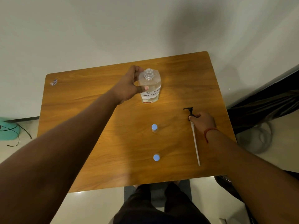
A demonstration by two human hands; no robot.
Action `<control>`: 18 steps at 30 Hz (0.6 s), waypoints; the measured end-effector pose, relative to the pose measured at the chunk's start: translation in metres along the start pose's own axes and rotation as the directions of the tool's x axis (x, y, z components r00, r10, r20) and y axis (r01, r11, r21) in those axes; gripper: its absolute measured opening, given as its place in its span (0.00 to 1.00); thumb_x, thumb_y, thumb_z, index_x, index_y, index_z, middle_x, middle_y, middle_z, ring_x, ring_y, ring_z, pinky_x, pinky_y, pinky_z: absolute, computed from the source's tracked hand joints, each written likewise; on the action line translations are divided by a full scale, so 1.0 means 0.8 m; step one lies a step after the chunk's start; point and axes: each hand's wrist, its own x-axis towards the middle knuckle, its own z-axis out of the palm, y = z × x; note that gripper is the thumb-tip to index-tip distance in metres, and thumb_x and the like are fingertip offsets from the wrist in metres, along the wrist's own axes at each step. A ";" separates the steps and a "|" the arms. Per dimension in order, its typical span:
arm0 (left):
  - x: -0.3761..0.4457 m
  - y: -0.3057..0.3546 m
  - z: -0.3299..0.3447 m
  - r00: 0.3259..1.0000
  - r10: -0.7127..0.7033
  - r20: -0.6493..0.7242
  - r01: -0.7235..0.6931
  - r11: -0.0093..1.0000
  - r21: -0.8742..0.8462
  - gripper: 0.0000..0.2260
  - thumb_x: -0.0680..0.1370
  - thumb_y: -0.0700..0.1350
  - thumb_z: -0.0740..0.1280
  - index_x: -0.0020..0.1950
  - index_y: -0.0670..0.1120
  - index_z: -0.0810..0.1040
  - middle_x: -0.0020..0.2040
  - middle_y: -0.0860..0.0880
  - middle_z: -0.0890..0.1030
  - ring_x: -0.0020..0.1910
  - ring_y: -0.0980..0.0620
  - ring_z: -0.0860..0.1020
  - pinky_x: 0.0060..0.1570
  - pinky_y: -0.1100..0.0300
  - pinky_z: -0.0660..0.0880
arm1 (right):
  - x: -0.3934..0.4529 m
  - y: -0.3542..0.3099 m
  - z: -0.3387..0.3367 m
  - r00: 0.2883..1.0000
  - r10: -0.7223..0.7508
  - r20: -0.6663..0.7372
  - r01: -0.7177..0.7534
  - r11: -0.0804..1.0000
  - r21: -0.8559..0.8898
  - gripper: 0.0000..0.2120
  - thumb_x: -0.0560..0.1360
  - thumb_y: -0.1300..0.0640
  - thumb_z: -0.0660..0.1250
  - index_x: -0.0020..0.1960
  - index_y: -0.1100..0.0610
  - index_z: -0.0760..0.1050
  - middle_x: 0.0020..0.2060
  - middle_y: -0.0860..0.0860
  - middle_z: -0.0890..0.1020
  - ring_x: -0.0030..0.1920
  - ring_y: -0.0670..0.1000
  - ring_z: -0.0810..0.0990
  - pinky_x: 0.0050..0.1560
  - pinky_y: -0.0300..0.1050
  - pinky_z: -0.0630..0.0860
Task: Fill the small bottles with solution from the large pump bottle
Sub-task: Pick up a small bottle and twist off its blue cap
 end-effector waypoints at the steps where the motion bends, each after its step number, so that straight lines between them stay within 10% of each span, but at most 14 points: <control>1: 0.000 -0.002 0.000 1.000 -0.001 0.004 0.001 1.000 0.000 0.27 0.74 0.33 0.75 0.67 0.47 0.65 0.64 0.47 0.78 0.68 0.50 0.74 0.65 0.47 0.78 | 0.000 0.000 0.001 1.000 0.000 0.001 0.000 1.000 -0.002 0.14 0.76 0.46 0.69 0.51 0.57 0.81 0.42 0.53 0.82 0.43 0.52 0.79 0.34 0.41 0.69; 18: 0.000 -0.026 0.006 0.999 -0.033 0.034 0.034 0.999 -0.032 0.28 0.74 0.32 0.74 0.68 0.45 0.65 0.66 0.47 0.76 0.68 0.51 0.74 0.58 0.60 0.77 | -0.003 0.000 0.007 0.999 0.010 -0.045 -0.007 0.998 0.064 0.15 0.76 0.49 0.70 0.59 0.56 0.79 0.52 0.53 0.83 0.47 0.51 0.78 0.46 0.45 0.74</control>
